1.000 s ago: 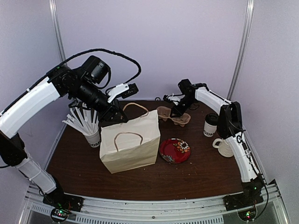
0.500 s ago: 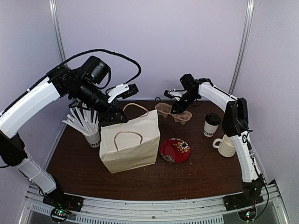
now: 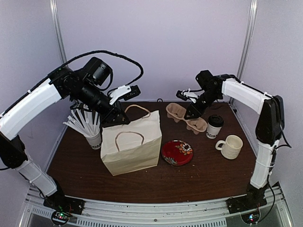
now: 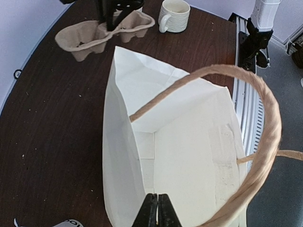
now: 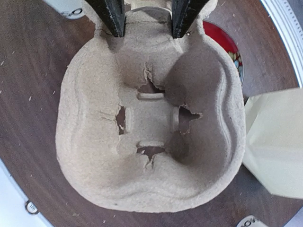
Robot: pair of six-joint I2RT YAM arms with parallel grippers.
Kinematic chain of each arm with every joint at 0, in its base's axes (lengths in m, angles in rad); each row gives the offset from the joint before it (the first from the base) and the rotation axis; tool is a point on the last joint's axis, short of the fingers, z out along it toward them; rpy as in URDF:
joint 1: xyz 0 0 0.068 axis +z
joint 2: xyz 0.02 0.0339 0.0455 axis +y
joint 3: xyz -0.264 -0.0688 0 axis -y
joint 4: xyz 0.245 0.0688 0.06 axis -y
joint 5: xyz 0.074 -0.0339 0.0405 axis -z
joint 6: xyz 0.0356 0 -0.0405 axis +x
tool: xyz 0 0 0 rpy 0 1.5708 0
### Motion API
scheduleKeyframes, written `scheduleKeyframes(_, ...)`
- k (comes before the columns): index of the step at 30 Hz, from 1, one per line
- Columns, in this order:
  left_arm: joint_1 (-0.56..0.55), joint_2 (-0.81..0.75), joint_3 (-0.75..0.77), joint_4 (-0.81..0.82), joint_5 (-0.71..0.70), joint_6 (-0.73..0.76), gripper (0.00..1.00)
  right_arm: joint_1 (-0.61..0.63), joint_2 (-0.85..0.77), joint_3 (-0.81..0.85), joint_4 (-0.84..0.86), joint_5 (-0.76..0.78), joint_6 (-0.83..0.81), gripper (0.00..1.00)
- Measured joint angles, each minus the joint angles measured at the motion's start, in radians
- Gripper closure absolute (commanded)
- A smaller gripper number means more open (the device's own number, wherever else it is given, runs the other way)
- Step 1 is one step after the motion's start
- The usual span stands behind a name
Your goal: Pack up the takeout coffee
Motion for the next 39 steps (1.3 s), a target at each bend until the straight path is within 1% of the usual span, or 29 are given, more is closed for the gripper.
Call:
scheduleKeyframes(2, 0.0, 0.0, -0.005, 0.007, -0.002, 0.0, 1.0, 0.001, -0.092, -0.124, -0.003, -0.002, -0.006, 0.67)
scheduleKeyframes(6, 0.0, 0.0, -0.009, 0.024, -0.004, 0.0, 1.0, 0.01, -0.267, -0.318, -0.02, -0.013, -0.018, 0.67)
scheduleKeyframes(9, 0.0, 0.0, -0.012, 0.036, -0.005, 0.0, 1.0, 0.027, -0.375, -0.417, -0.036, -0.018, -0.021, 0.68)
scheduleKeyframes(13, 0.0, 0.0, -0.015, 0.05, -0.005, -0.001, 1.0, 0.083, -0.517, -0.568, -0.052, -0.028, -0.021, 0.68)
scheduleKeyframes(17, 0.0, 0.0, -0.025, 0.061, -0.004, -0.003, 1.0, 0.159, -0.607, -0.715, -0.053, -0.031, -0.025, 0.68)
scheduleKeyframes(22, 0.0, 0.0, -0.039, 0.077, 0.0, -0.02, 1.0, 0.276, -0.631, -0.857, -0.04, 0.021, -0.061, 0.68)
scheduleKeyframes(27, 0.0, 0.0, -0.051, 0.091, 0.007, -0.033, 1.0, 0.358, -0.6, -0.897, -0.014, 0.094, -0.101, 0.68)
scheduleKeyframes(32, 0.0, -0.002, -0.083, 0.102, 0.007, -0.043, 1.0, 0.38, -0.562, -0.911, 0.03, 0.132, -0.126, 0.6)
scheduleKeyframes(36, 0.0, -0.003, -0.091, 0.104, 0.009, -0.047, 1.0, 0.381, -0.537, -0.921, 0.043, 0.146, -0.156, 0.52)
scheduleKeyframes(39, 0.0, -0.003, -0.091, 0.106, 0.013, -0.047, 1.0, 0.381, -0.528, -0.925, 0.037, 0.145, -0.174, 0.49)
